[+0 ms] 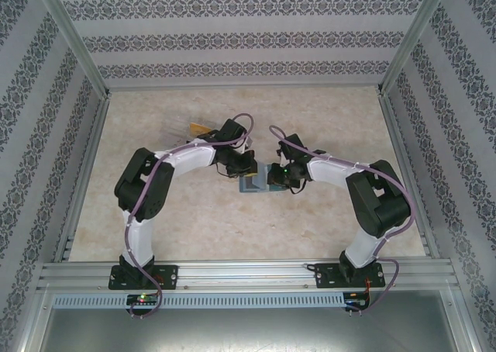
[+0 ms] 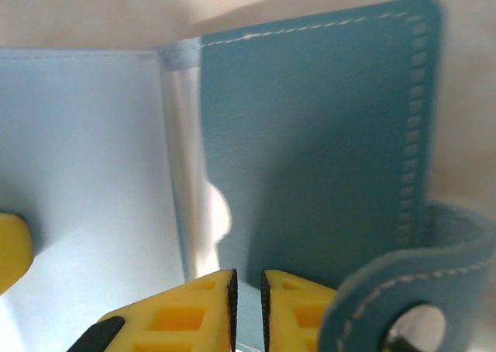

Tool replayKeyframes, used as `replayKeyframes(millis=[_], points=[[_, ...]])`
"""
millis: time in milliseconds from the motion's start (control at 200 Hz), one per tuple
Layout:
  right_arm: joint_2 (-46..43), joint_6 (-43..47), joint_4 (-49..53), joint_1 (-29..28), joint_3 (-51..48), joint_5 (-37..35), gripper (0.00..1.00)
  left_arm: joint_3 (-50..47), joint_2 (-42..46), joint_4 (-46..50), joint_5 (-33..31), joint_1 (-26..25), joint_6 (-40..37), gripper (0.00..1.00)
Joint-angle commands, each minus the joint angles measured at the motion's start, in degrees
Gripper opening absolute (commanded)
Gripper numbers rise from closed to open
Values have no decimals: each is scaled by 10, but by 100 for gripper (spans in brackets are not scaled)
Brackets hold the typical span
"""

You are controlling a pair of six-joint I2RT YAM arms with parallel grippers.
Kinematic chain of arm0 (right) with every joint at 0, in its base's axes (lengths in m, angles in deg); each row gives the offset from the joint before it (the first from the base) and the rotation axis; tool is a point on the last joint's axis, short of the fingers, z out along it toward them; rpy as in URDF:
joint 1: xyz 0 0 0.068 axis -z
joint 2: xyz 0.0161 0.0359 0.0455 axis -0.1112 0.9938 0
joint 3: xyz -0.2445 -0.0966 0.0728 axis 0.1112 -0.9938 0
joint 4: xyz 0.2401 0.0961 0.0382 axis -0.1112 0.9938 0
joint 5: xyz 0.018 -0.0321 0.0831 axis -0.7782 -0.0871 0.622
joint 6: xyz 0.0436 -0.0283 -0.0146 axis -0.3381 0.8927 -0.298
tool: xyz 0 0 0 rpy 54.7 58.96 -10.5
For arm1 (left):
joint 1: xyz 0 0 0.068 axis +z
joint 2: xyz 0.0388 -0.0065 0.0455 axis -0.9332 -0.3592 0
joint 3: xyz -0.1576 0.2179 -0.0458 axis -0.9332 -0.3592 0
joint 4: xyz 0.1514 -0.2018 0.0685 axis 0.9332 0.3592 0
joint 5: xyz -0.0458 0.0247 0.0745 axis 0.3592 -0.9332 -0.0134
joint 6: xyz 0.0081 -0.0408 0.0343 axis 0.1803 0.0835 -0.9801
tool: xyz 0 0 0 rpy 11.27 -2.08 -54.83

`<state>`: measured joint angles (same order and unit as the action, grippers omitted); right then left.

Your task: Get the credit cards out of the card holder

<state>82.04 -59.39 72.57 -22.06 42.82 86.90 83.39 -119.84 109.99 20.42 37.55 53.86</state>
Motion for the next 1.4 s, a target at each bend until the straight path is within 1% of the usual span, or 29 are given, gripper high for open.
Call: replayKeyframes(millis=[0,195,270,330,425,550,624,669,769,914,974,1054,1154,1259,1344,1399], points=[[-20,-25,-12,-26,6,30,19,-18,53,62,-39,10,-50,0],[-31,-39,-24,-48,10,40,20,-46,88,102,-89,11,-72,0],[-43,-43,-31,-47,5,34,21,-46,81,99,-91,10,-67,0],[-59,-42,-43,-48,-6,27,24,-43,72,87,-83,10,-57,0],[-91,-51,-54,-46,-22,-3,25,-42,59,55,-57,10,-33,9],[-122,-75,-51,-37,-33,-32,26,-52,38,-34,32,10,-7,23],[-140,-87,-54,-35,-42,-52,26,-48,20,-64,62,9,7,31],[-151,-92,-53,-34,-46,-66,26,-48,11,-85,80,9,15,34],[-171,-100,-47,-31,-51,-93,27,-47,-4,-114,103,9,33,40],[-183,-115,-35,-31,-49,-109,27,-43,-13,-104,100,11,29,46],[-182,-119,-32,-34,-45,-108,27,-45,-13,-103,97,13,32,46],[-173,-124,-5,-42,-23,-86,26,-54,-5,-97,89,17,41,38],[-162,-130,15,-66,-4,-82,25,-63,26,-82,70,27,41,32],[-144,-131,11,-89,2,-88,22,-74,60,-75,64,44,38,30],[-126,-130,4,-107,13,-90,19,-85,79,-70,87,63,29,28],[-112,-128,8,-120,25,-98,19,-99,94,-62,88,78,28,28]])
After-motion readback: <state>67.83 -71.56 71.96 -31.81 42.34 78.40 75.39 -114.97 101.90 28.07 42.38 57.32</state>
